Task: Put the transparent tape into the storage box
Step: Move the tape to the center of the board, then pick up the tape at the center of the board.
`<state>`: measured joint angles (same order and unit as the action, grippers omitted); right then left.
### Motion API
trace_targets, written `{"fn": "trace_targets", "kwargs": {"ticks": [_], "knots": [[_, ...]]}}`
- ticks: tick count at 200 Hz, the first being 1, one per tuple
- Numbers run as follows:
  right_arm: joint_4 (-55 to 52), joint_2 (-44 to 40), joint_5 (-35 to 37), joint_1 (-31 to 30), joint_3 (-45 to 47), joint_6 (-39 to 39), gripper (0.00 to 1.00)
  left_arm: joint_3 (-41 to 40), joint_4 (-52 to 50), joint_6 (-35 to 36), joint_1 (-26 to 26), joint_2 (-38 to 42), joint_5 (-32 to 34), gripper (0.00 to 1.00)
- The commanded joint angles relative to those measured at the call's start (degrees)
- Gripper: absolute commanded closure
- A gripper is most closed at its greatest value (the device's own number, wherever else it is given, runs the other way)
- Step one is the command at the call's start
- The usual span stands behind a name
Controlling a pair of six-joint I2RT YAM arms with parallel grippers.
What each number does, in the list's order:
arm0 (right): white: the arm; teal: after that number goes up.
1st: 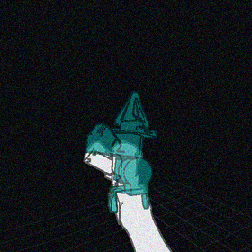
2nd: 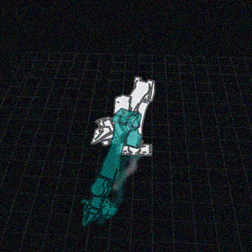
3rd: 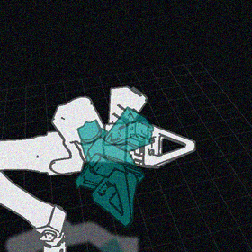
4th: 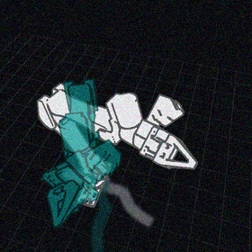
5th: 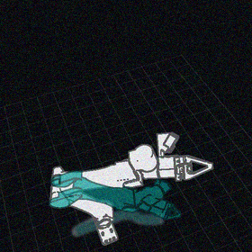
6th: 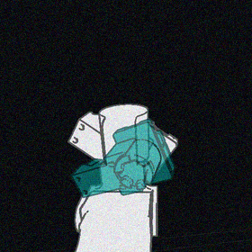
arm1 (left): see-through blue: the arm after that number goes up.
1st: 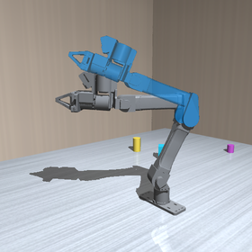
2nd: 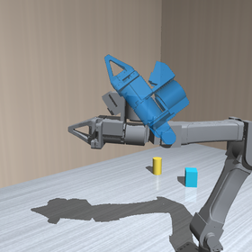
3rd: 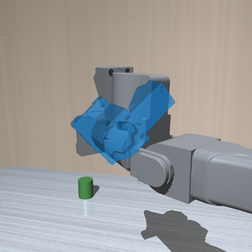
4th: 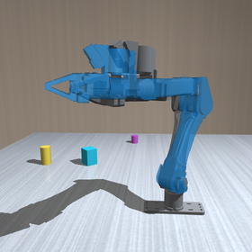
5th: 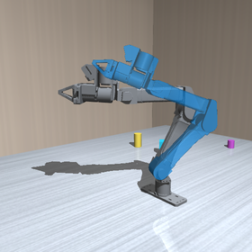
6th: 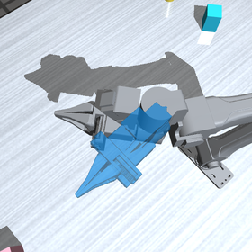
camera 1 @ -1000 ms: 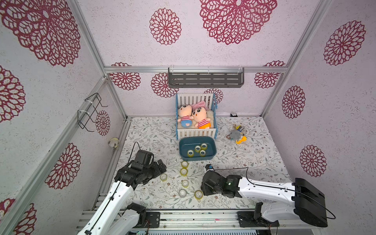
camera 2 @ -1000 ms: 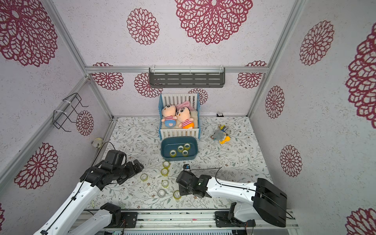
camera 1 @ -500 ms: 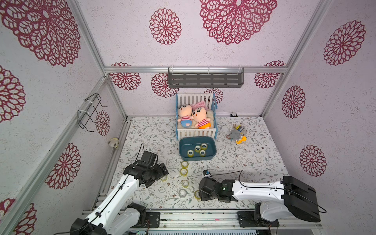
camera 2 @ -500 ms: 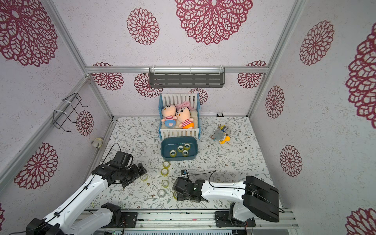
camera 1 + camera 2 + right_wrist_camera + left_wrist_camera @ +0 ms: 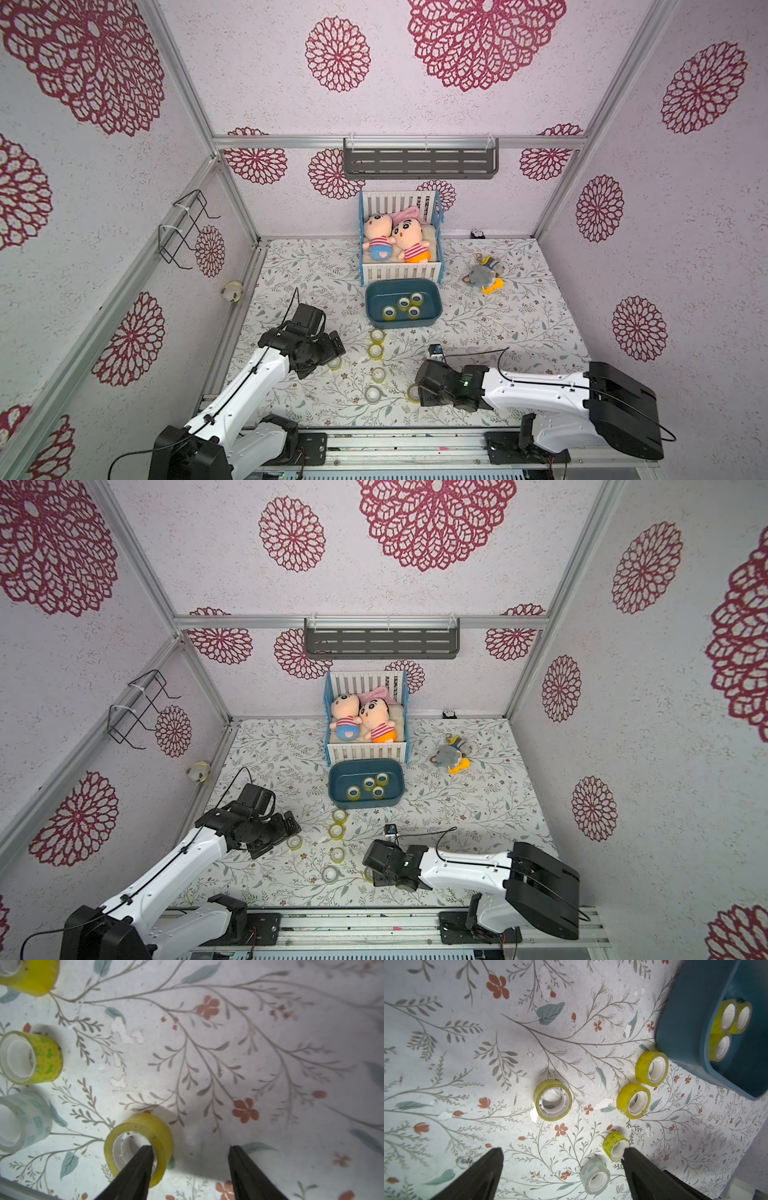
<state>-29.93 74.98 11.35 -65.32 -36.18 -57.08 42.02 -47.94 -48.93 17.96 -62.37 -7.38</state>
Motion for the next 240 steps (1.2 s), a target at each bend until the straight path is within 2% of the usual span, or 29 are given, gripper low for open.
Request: {"fn": "trace_targets", "kwargs": {"ticks": [1, 26, 60, 178, 208, 240], "knots": [[-0.56, -5.86, 2.2, 0.61, 0.3, 1.23, 0.34, 2.36, 0.72, 2.23, -0.07, -0.11, 1.22, 0.03], [2.01, -7.07, -1.11, 0.63, 0.86, 3.47, 0.33, 1.96, 1.89, 1.75, -0.12, -1.16, 0.25, 0.03], [3.12, -1.5, -3.38, 0.46, 0.06, 5.19, 0.34, 0.46, 4.5, 0.33, -0.07, -2.13, -1.39, 0.03], [5.62, 7.56, 0.27, -0.11, 1.64, 2.98, 0.36, -0.58, 6.25, 2.62, -0.04, -2.52, -1.65, 0.03], [4.99, 6.21, 2.27, -0.44, 2.46, 1.37, 0.44, -0.21, 6.89, 3.67, -0.08, -2.45, -2.1, 0.03], [3.59, 0.74, 4.6, -0.49, 4.12, 0.02, 0.62, 1.92, 6.18, 4.83, -0.05, -2.66, -2.15, 0.03]]}}
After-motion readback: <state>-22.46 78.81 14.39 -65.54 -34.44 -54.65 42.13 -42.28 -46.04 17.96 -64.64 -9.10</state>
